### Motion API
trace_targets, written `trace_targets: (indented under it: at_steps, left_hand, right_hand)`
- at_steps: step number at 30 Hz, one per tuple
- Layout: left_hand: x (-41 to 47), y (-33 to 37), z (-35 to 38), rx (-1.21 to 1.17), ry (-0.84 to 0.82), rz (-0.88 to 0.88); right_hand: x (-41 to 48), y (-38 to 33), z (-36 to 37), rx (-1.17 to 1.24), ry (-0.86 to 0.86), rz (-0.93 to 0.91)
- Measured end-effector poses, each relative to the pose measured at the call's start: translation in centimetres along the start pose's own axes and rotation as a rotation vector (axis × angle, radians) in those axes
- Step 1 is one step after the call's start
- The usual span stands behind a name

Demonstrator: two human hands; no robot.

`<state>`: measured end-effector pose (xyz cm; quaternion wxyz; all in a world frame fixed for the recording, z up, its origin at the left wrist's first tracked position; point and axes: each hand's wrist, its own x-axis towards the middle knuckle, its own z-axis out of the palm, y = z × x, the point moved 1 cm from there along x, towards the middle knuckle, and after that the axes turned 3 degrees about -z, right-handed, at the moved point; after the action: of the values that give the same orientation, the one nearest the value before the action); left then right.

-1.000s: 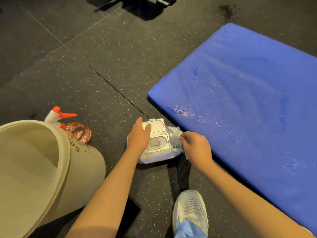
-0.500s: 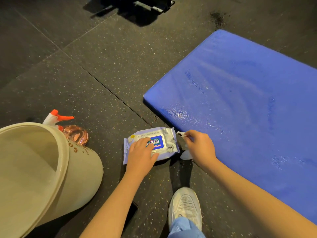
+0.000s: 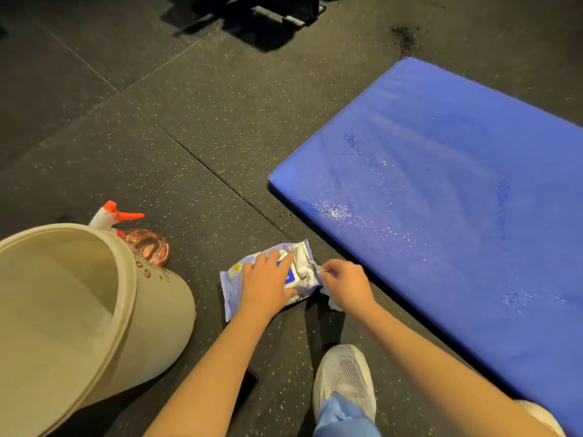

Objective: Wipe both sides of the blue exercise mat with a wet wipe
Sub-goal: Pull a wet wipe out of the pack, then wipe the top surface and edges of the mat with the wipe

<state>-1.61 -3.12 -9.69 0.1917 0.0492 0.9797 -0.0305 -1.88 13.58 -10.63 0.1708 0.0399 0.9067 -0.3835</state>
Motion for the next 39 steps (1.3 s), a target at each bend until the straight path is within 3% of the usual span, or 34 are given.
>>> trace_targets:
  at_steps: [7, 13, 19, 24, 31, 39]
  left_hand:
    - [-3.7, -4.9, 1.0, -0.005, -0.102, -0.108]
    - [-1.2, -1.3, -1.4, -0.099, 0.045, -0.044]
    - [3.6, 6.5, -2.7, -0.132, 0.108, 0.234]
    - [5.8, 11.0, -2.1, -0.047, 0.106, 0.428]
    - [7.8, 13.4, -0.4, 0.141, 0.059, 0.583]
    - [9.6, 12.2, 0.9, 0.185, 0.215, 0.703]
  right_hand:
    - [-0.9, -4.0, 4.0, -0.104, -0.182, -0.168]
    - [0.7, -4.6, -4.5, -0.341, -0.128, -0.335]
    - [2.0, -3.2, -17.1, -0.679, -0.176, -0.324]
    - [0.4, 2.7, -20.4, -0.767, -0.198, -0.279]
    - [-1.0, 12.4, -14.6, -0.622, 0.184, -0.314]
    - [-1.8, 16.9, -11.7, -0.493, 0.245, -0.456]
